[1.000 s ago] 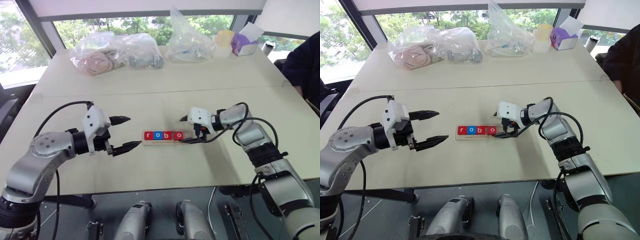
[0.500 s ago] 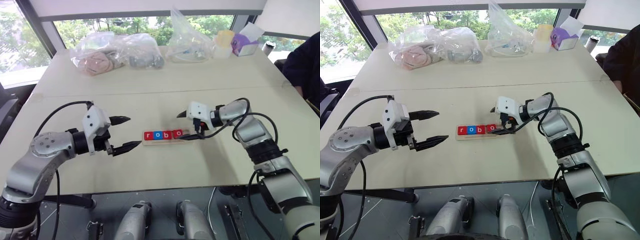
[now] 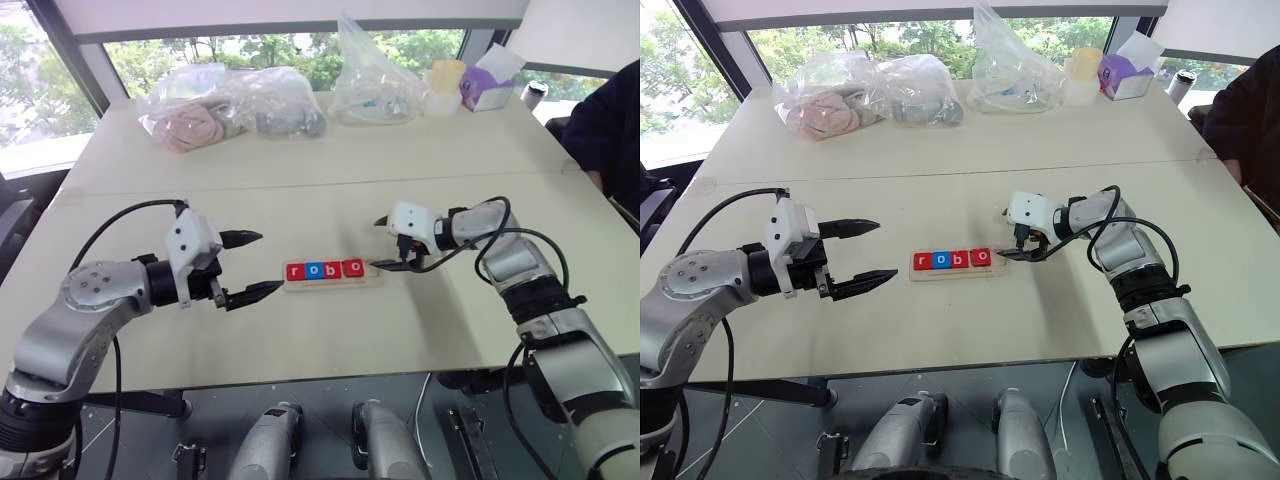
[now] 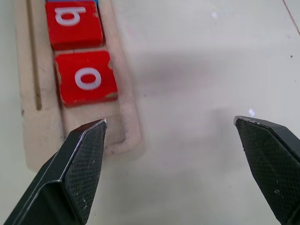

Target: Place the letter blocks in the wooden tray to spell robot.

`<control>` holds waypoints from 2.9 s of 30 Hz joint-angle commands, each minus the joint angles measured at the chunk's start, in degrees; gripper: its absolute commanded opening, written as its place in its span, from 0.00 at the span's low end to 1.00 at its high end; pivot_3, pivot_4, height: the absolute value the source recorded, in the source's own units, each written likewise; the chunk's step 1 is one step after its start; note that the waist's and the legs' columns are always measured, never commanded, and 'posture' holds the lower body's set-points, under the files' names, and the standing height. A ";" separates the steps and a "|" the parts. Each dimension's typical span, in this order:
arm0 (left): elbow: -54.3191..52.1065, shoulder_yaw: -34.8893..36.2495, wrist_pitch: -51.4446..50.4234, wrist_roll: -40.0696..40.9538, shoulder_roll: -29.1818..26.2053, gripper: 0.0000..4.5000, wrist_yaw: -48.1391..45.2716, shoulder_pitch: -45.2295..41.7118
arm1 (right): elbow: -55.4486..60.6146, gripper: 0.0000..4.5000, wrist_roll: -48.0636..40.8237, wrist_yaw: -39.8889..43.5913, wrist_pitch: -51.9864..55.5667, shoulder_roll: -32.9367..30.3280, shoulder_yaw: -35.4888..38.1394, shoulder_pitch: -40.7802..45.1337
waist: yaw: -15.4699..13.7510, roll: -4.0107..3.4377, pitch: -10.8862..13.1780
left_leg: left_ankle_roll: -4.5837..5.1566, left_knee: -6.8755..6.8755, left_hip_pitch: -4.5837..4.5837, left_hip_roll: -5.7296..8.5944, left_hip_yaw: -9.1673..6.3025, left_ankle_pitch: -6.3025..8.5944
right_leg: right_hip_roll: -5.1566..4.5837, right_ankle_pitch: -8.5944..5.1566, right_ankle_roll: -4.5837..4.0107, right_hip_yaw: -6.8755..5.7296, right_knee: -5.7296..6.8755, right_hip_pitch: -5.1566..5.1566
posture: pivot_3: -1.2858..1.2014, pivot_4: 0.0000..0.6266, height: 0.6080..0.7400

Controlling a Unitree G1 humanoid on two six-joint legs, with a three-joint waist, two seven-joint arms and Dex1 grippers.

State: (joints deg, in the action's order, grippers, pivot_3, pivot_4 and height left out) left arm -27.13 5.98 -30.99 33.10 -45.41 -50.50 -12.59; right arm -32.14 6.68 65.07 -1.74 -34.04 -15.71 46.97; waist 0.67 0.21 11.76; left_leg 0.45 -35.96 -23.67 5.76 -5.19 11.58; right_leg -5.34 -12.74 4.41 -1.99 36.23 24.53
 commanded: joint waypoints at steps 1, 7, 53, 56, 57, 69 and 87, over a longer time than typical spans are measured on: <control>-0.95 1.04 0.49 0.13 -0.36 1.00 -0.06 -0.52 | 0.81 0.99 0.27 -0.39 -1.28 0.63 0.00 1.36 | 0.02 0.00 0.00 | 0.00 0.00 0.00 0.00 0.00 0.00 | 0.00 0.00 0.00 0.00 0.00 0.00 | 0.52 0.24 0.92; -1.15 1.16 0.33 0.26 -0.30 1.00 0.10 -0.43 | 1.94 0.99 0.21 -0.26 -1.16 2.36 -0.28 0.98 | 0.02 0.00 0.00 | 0.00 0.00 0.00 0.00 0.00 0.00 | 0.01 0.00 0.00 0.01 0.00 0.00 | 0.52 0.24 0.92; 1.03 -0.52 1.76 -1.03 0.93 1.00 -0.56 -1.95 | 29.88 0.99 -5.71 -48.40 55.99 16.30 20.10 -11.93 | -0.02 0.00 -0.01 | 0.02 0.06 -0.01 -0.09 0.13 0.00 | 0.09 0.03 -0.06 0.14 0.00 0.09 | 0.52 0.24 0.92; 0.86 -0.38 1.73 -1.09 0.97 1.00 -0.48 -1.83 | 29.83 0.99 -6.04 -51.32 56.81 18.46 20.74 -12.24 | 0.11 0.00 -0.02 | 0.02 0.06 -0.01 -0.13 0.14 0.00 | 0.12 0.03 -0.06 0.13 0.00 0.09 | 0.52 0.24 0.92; 0.82 -0.34 1.72 -1.10 0.98 1.00 -0.46 -1.80 | 29.72 0.99 -6.21 -51.97 56.95 18.93 21.04 -12.17 | 0.13 0.01 -0.02 | 0.02 0.06 0.00 -0.15 0.14 0.00 | 0.15 0.03 -0.06 0.14 0.00 0.09 | 0.52 0.24 0.92; 0.51 -0.13 1.82 -1.54 1.17 1.00 -0.37 -1.55 | 30.37 0.26 -9.64 -57.13 62.96 23.30 25.34 -11.99 | 0.07 0.01 -0.04 | 0.02 0.01 0.09 -0.39 0.19 -0.01 | 0.37 0.11 -0.36 0.14 0.00 0.03 | 0.52 0.24 0.92; 1.05 -0.80 2.20 -1.52 1.75 1.00 -1.29 -0.95 | 67.43 0.26 -11.73 -59.33 94.22 25.45 24.28 -23.30 | 0.02 0.00 -0.04 | -0.08 0.14 0.07 -0.47 0.22 0.06 | 0.34 -0.08 -0.24 0.13 -0.11 0.10 | 0.52 0.24 0.92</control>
State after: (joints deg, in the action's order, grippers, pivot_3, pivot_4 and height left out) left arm -25.59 5.11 -29.77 31.57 -43.74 -51.49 -13.52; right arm 33.60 -5.65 6.53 92.08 -8.90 8.36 22.88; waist 0.69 0.21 11.72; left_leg 0.36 -35.81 -23.60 5.29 -4.95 11.64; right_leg -5.00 -12.82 4.16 -1.86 36.10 24.64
